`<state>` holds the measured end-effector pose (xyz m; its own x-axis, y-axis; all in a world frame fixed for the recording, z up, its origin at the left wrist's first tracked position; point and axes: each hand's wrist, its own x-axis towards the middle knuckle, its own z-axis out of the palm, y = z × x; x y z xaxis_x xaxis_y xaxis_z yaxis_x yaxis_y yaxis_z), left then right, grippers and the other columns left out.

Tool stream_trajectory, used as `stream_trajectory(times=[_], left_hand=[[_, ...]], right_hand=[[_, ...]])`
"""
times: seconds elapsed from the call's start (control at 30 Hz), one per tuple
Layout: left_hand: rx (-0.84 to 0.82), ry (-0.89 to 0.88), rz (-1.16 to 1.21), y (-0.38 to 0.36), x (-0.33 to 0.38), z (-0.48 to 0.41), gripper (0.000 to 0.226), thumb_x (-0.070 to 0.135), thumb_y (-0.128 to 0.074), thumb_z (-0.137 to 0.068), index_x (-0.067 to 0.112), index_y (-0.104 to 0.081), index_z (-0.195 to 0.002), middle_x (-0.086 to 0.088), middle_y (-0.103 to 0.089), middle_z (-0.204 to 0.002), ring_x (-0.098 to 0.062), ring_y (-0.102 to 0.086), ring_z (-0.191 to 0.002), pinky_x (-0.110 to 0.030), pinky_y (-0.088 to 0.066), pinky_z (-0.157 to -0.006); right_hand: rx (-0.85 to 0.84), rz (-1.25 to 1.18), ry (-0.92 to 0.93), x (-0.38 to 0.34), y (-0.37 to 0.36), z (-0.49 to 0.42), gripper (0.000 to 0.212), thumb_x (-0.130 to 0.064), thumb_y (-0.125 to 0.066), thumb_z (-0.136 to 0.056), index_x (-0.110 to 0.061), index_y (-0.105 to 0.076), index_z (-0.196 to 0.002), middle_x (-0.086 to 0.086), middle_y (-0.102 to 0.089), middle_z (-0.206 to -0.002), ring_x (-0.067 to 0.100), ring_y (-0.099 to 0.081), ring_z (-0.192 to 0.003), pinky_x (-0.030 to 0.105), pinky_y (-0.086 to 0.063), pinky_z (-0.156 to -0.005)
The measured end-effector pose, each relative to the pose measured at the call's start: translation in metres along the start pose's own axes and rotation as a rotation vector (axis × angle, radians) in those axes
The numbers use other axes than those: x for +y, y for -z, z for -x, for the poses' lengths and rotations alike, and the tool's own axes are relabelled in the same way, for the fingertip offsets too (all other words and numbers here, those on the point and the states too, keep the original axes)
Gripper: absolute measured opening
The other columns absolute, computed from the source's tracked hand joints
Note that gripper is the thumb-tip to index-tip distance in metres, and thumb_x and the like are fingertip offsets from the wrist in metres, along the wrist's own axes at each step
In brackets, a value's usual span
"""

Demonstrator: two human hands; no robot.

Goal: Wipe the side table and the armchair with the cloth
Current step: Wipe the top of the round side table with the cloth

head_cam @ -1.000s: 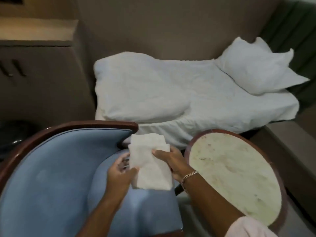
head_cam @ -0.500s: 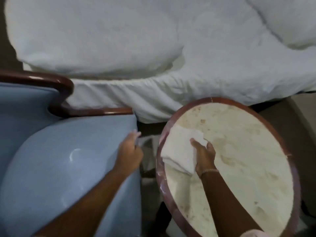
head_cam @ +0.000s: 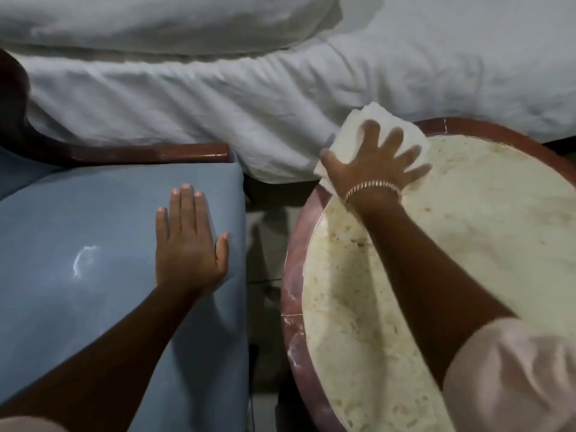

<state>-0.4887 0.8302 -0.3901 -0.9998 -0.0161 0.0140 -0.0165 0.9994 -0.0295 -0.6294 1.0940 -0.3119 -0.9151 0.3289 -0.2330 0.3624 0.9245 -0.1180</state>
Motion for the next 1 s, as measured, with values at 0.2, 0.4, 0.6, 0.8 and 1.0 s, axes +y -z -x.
stream_trajectory(times=[0.2, 0.4, 0.6, 0.8, 1.0], left_hand=[[-0.025, 0.008, 0.011, 0.006, 0.001, -0.002, 0.081, 0.049, -0.03, -0.096, -0.001, -0.013, -0.158, -0.026, -0.018, -0.166, -0.04, -0.012, -0.156, -0.055, -0.009, -0.126], [0.017, -0.004, 0.035, -0.001, 0.001, -0.001, 0.081, 0.049, -0.027, -0.097, -0.001, -0.009, -0.158, -0.027, -0.014, -0.167, -0.04, -0.008, -0.157, -0.056, -0.009, -0.126], [0.04, -0.006, 0.076, -0.004, 0.0, 0.0, 0.082, 0.047, -0.032, -0.096, -0.001, -0.008, -0.157, -0.026, -0.013, -0.167, -0.039, -0.008, -0.157, -0.056, -0.008, -0.126], [-0.022, -0.016, 0.137, 0.003, -0.002, 0.001, 0.082, 0.048, -0.027, -0.097, -0.002, -0.003, -0.157, -0.027, -0.007, -0.168, -0.041, -0.004, -0.157, -0.058, -0.006, -0.126], [-0.012, -0.027, 0.125, -0.005, -0.002, -0.001, 0.081, 0.047, -0.027, -0.096, -0.002, -0.004, -0.157, -0.029, -0.011, -0.167, -0.043, -0.007, -0.156, -0.058, -0.005, -0.125]], right_hand=[[0.04, 0.049, 0.232, 0.017, -0.037, 0.166, 0.084, -0.07, -0.046, -0.074, -0.039, -0.032, -0.151, 0.016, -0.027, -0.163, 0.053, -0.024, -0.146, 0.071, -0.029, -0.108], [0.036, 0.036, 0.081, 0.016, -0.041, 0.164, 0.086, -0.076, -0.045, -0.073, -0.041, -0.027, -0.149, 0.017, -0.024, -0.162, 0.053, -0.02, -0.145, 0.075, -0.029, -0.106], [0.17, 0.086, 0.089, -0.002, -0.052, 0.141, 0.079, -0.075, -0.038, -0.082, -0.041, -0.024, -0.151, 0.016, -0.022, -0.164, 0.052, -0.017, -0.147, 0.071, -0.024, -0.111], [0.046, 0.07, 0.052, 0.127, -0.061, 0.336, 0.077, -0.075, -0.038, -0.082, -0.023, -0.046, -0.139, 0.03, -0.043, -0.15, 0.056, -0.04, -0.135, 0.07, -0.039, -0.102], [0.19, -0.047, -0.5, 0.118, -0.046, 0.213, 0.082, -0.077, -0.038, -0.083, -0.037, -0.021, -0.153, 0.015, -0.019, -0.164, 0.051, -0.019, -0.146, 0.07, -0.025, -0.112]])
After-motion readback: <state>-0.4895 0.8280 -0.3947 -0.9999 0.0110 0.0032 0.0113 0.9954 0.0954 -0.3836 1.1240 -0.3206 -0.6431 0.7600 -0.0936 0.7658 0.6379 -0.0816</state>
